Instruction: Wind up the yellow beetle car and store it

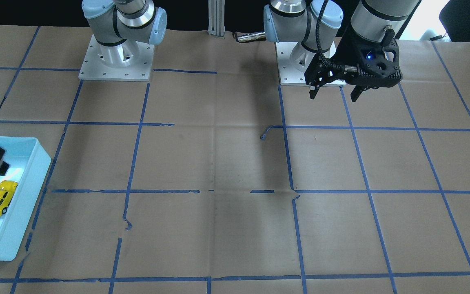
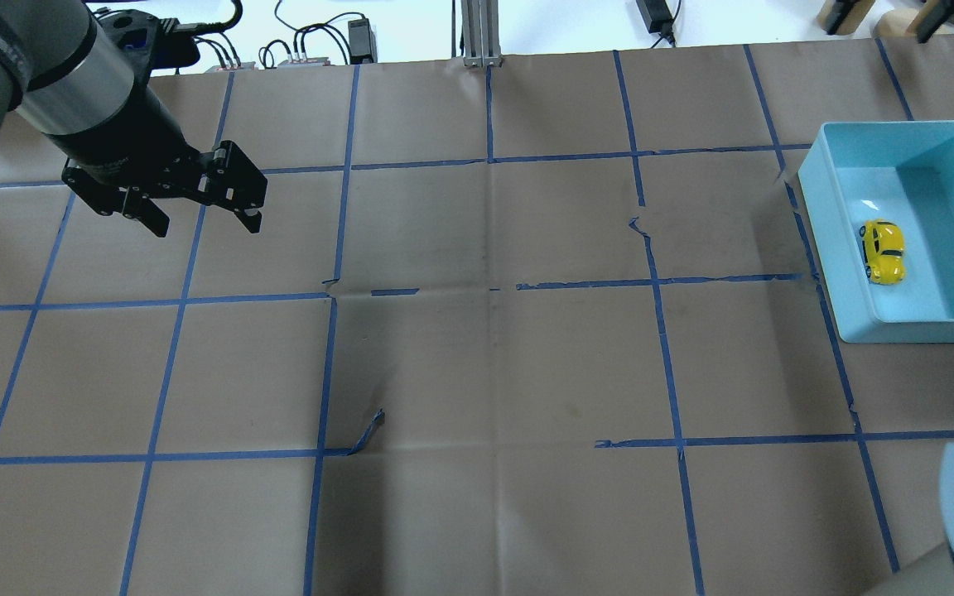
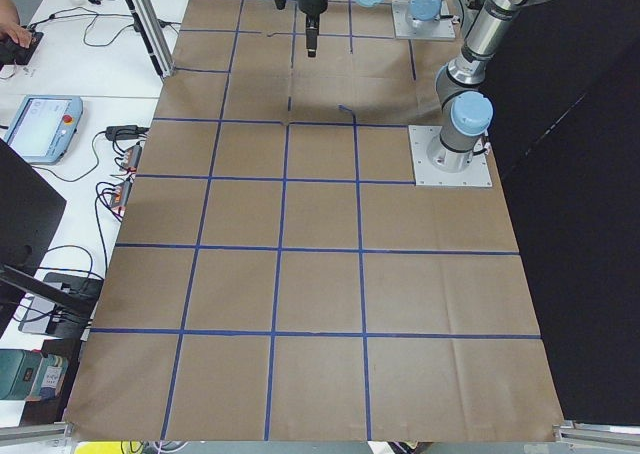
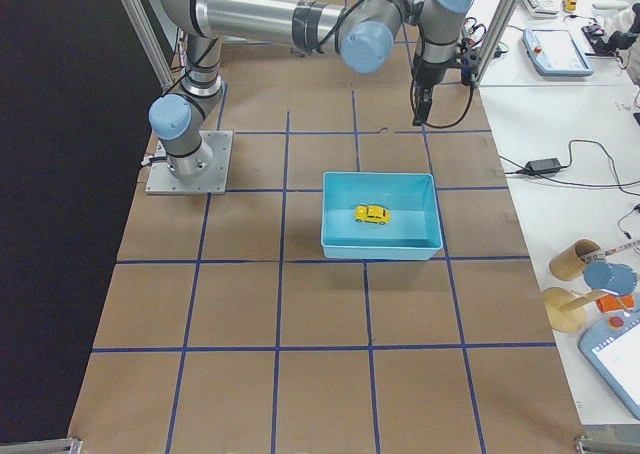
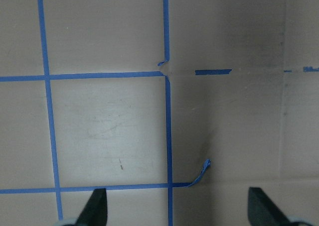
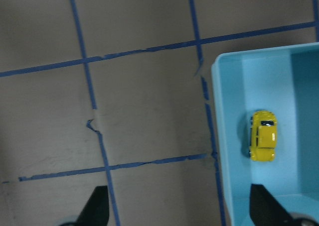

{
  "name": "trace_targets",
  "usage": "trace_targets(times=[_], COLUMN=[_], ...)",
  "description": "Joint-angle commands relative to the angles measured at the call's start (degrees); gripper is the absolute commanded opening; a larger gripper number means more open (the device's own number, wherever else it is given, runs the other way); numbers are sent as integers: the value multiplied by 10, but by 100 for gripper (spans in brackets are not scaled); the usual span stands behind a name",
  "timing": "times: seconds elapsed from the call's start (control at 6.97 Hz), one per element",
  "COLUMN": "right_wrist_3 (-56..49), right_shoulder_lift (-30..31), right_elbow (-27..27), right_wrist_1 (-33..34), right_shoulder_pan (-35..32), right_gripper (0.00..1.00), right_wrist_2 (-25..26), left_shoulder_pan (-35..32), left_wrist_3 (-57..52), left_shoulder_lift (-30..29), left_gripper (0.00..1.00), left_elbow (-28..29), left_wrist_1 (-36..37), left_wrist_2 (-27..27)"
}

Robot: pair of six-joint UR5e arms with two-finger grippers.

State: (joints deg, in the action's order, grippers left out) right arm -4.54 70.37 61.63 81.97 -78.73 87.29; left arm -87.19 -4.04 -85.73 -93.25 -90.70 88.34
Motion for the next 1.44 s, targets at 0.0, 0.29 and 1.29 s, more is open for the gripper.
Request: trace_targets(times=[0.0, 0.29, 1.29], right_wrist_3=[61, 58, 38], right_shoulder_lift=[0, 8, 177], right_elbow=[2, 36, 235], right_wrist_1=[-9, 0, 60], right_shoulder_pan=[-84, -104, -103], right_gripper=[100, 100, 100], right_wrist_2=[11, 9, 3], left_shoulder_pan=[0, 0, 1], left_wrist_3=[0, 0, -1], left_shoulder_lift=[0, 0, -1], left_gripper=[100, 100, 100], left_elbow=[0, 0, 0], left_wrist_1=[0, 0, 0], left_wrist_2=[0, 0, 0])
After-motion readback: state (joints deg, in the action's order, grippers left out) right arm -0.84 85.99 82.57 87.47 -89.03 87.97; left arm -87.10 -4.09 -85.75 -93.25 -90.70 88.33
